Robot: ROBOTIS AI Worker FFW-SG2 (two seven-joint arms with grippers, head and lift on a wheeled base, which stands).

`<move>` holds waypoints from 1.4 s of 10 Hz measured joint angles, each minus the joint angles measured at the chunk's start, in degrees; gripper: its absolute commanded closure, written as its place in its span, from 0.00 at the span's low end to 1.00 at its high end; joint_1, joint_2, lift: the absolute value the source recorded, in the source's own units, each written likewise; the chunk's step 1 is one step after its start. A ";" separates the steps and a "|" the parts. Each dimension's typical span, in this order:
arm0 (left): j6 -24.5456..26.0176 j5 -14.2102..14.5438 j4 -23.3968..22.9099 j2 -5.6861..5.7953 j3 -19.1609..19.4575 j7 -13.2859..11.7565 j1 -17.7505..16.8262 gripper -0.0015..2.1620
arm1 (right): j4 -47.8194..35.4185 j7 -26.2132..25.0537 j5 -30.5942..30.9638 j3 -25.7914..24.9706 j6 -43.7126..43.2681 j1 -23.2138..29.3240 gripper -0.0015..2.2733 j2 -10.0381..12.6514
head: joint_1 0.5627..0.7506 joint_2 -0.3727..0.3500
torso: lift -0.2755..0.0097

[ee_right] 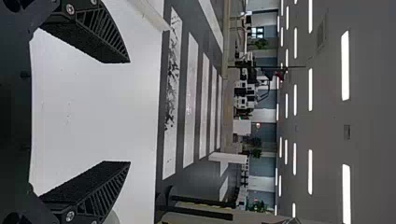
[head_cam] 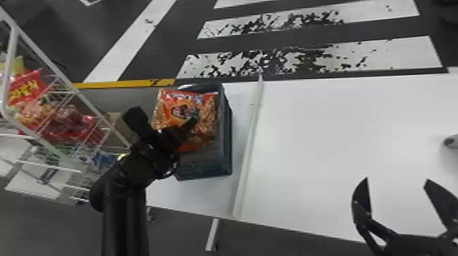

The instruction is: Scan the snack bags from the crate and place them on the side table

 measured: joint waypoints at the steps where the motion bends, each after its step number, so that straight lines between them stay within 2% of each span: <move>1: -0.77 -0.18 -1.23 0.00 0.08 -0.08 0.76 0.99 | 0.00 -0.28 0.04 0.09 0.00 0.00 0.05 0.00 | 0.70 1.00 | 0.79; 4: -1.88 0.17 -7.98 -0.02 1.26 -0.57 3.29 0.99 | 0.04 -0.35 0.16 0.33 0.00 -0.17 0.05 0.08 | 0.70 1.00 | 0.79; 5: -1.74 1.16 -11.17 -0.02 1.91 -0.54 4.48 0.99 | 0.07 -0.41 0.16 0.36 0.00 -0.28 0.05 0.09 | 0.70 1.00 | 0.79; 6: -1.69 2.97 -14.97 -0.04 2.31 -0.49 6.32 0.99 | 0.10 -0.44 0.15 0.37 0.06 -0.41 0.05 0.09 | 0.70 1.00 | 0.79; 8: -1.52 8.77 -23.16 -0.42 3.58 -0.79 10.97 0.99 | 0.14 -0.48 0.09 0.36 0.18 -0.68 0.05 0.12 | 0.70 1.00 | 0.79; 9: -0.96 12.09 -26.66 -0.60 3.65 -2.17 13.39 0.99 | 0.12 -0.70 0.08 0.31 0.18 -0.83 0.05 0.13 | 0.70 1.00 | 0.79; 10: 1.19 14.82 -29.10 -1.00 3.33 -4.77 15.19 0.99 | 0.04 -1.01 0.07 0.29 0.31 -1.09 0.05 0.13 | 0.70 1.00 | 0.79; 11: 3.57 15.98 -30.30 -1.78 2.10 -7.13 16.24 0.99 | -0.06 -1.06 0.07 0.28 0.58 -1.30 0.05 0.12 | 0.70 0.99 | 0.79; 12: 4.46 16.03 -30.65 -2.27 -0.61 -7.84 16.93 0.99 | -0.15 -1.18 0.07 0.26 0.68 -1.41 0.05 0.09 | 0.70 0.93 | 0.79; 14: 4.64 13.22 -30.23 -2.68 -8.02 -8.58 17.29 0.99 | -0.36 -1.32 0.07 -0.10 1.09 -1.48 0.05 0.07 | 0.70 0.80 | 0.79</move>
